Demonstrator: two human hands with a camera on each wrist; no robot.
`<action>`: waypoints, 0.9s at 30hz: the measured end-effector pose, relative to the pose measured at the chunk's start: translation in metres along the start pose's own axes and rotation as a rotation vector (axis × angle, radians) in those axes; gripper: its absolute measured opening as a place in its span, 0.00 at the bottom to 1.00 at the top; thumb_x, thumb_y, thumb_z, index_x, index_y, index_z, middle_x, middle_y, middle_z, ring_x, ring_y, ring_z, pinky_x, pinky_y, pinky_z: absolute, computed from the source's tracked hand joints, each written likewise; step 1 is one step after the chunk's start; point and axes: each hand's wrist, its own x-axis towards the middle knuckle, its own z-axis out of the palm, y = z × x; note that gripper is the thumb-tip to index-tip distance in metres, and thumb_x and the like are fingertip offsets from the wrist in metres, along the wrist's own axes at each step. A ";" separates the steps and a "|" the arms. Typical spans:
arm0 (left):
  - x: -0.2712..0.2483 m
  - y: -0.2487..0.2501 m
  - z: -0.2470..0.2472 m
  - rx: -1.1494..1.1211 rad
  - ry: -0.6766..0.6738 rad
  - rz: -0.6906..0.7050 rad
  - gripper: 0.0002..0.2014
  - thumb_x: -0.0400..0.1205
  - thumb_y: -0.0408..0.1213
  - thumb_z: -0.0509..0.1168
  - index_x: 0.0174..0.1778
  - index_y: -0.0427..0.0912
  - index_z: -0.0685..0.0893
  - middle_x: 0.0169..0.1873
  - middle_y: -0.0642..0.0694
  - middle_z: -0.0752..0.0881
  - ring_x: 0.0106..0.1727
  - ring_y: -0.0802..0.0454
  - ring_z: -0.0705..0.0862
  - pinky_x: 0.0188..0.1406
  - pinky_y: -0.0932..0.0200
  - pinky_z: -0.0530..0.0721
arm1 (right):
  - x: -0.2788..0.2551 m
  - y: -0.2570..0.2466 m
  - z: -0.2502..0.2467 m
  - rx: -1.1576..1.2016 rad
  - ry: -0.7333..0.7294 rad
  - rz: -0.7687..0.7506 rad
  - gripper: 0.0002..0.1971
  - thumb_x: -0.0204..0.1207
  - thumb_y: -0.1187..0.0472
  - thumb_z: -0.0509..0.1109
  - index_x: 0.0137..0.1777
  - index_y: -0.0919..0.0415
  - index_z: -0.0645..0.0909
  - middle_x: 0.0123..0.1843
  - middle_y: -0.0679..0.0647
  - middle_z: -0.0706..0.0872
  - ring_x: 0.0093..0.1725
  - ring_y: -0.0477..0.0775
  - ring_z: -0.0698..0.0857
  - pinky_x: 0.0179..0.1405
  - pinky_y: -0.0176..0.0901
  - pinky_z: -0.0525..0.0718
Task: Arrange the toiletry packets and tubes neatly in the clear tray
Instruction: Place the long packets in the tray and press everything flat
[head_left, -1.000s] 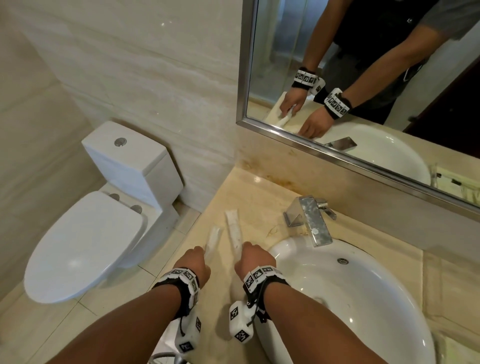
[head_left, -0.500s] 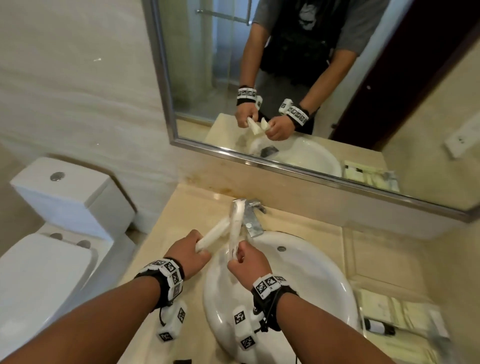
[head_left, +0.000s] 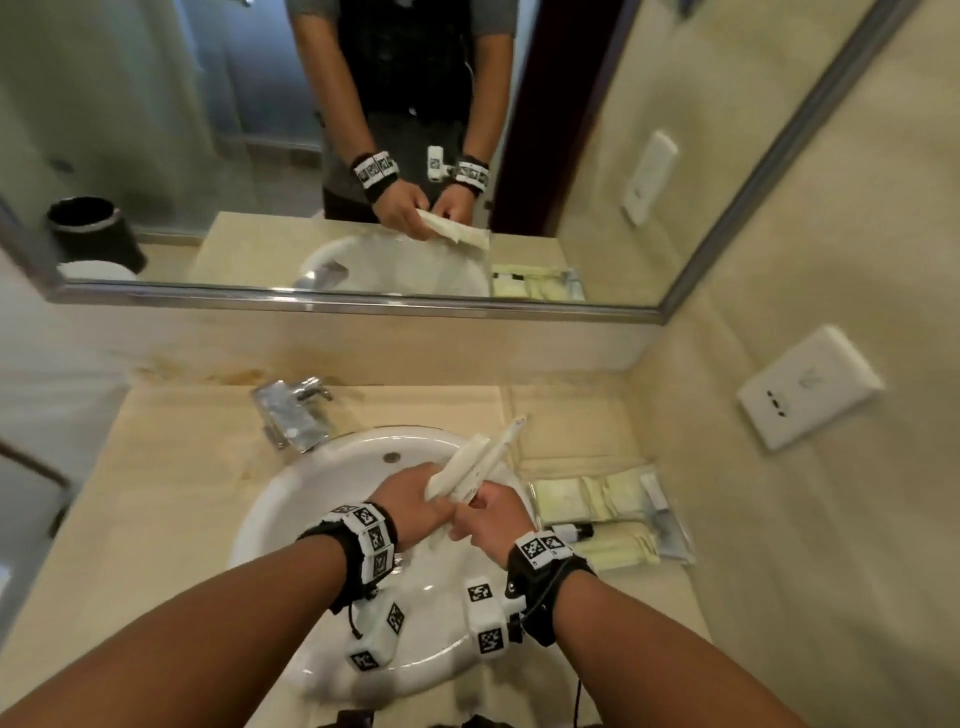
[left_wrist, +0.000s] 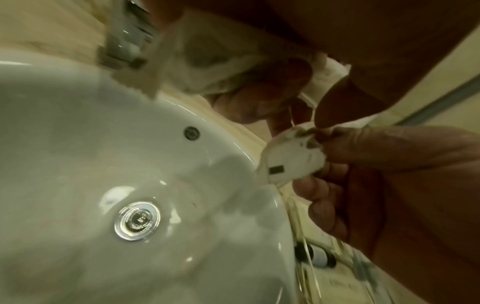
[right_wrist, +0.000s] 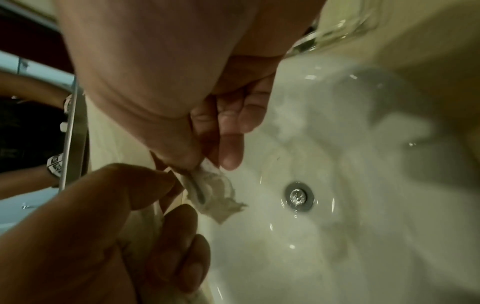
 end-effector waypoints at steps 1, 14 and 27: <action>0.004 0.008 0.009 0.008 -0.023 0.002 0.10 0.71 0.54 0.70 0.44 0.55 0.82 0.38 0.55 0.88 0.41 0.56 0.85 0.41 0.57 0.83 | -0.003 0.005 -0.009 0.019 0.013 0.025 0.07 0.70 0.52 0.80 0.45 0.52 0.89 0.36 0.48 0.92 0.36 0.49 0.92 0.32 0.36 0.81; 0.068 0.068 0.137 0.312 -0.185 0.082 0.09 0.79 0.46 0.66 0.52 0.49 0.83 0.43 0.50 0.86 0.48 0.47 0.85 0.43 0.59 0.76 | -0.024 0.090 -0.126 0.296 0.071 0.362 0.09 0.76 0.58 0.73 0.40 0.64 0.87 0.35 0.60 0.88 0.34 0.60 0.84 0.31 0.46 0.78; 0.105 0.081 0.202 0.475 -0.178 0.028 0.11 0.83 0.45 0.63 0.57 0.44 0.79 0.50 0.45 0.84 0.49 0.44 0.84 0.45 0.56 0.79 | -0.011 0.134 -0.203 0.137 0.263 0.495 0.11 0.73 0.68 0.67 0.31 0.58 0.81 0.33 0.55 0.84 0.28 0.53 0.78 0.34 0.47 0.79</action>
